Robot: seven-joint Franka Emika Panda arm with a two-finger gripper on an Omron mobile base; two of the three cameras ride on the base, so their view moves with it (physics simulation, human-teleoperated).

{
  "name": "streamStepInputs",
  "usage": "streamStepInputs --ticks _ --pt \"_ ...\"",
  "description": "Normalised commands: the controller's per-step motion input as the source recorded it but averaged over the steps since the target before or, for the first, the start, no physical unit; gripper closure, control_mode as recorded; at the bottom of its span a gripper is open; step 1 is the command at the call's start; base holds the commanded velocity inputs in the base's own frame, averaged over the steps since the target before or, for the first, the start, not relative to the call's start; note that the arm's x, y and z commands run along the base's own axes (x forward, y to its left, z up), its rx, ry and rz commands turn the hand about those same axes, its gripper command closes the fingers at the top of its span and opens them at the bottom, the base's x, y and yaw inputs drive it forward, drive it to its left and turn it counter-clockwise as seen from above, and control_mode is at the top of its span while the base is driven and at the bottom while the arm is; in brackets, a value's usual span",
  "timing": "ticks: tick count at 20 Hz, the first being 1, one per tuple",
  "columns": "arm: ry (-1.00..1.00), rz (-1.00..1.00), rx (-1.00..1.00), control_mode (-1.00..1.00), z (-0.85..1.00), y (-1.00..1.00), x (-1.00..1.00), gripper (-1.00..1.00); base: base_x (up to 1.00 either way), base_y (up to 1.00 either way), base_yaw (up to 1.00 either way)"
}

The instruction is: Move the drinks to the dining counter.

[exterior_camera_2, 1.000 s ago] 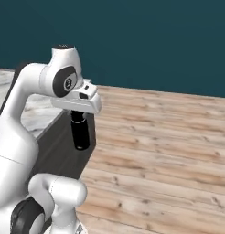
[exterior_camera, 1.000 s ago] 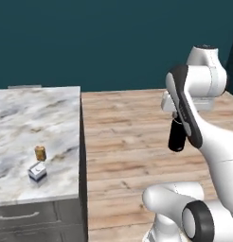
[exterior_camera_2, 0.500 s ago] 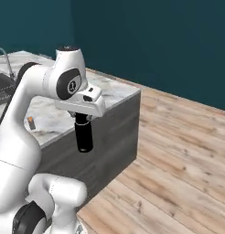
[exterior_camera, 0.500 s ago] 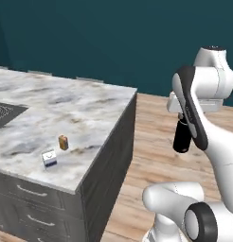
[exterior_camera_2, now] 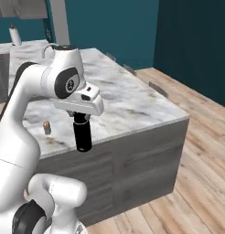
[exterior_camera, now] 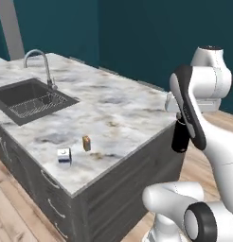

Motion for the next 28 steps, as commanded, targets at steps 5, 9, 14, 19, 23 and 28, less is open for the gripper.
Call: streamStepInputs --ticks 5,9,14,19,23,28 --pt "0.0 0.0 0.0 1.0 0.0 0.0 0.0 1.0 0.34 -1.0 0.54" --pt "0.0 0.0 0.0 1.0 0.0 0.0 0.0 1.0 0.26 -1.0 0.47" --pt "0.0 0.0 0.0 1.0 0.0 0.0 0.0 1.0 0.24 -0.9 0.49" --pt "0.0 0.0 0.0 1.0 0.0 0.0 0.0 1.0 0.22 -0.45 0.45" --pt "0.0 0.0 0.0 1.0 0.0 0.0 0.0 1.0 0.18 -0.04 0.39" --pt "0.0 0.0 0.0 1.0 0.0 0.0 0.0 1.0 0.37 -0.24 0.24"
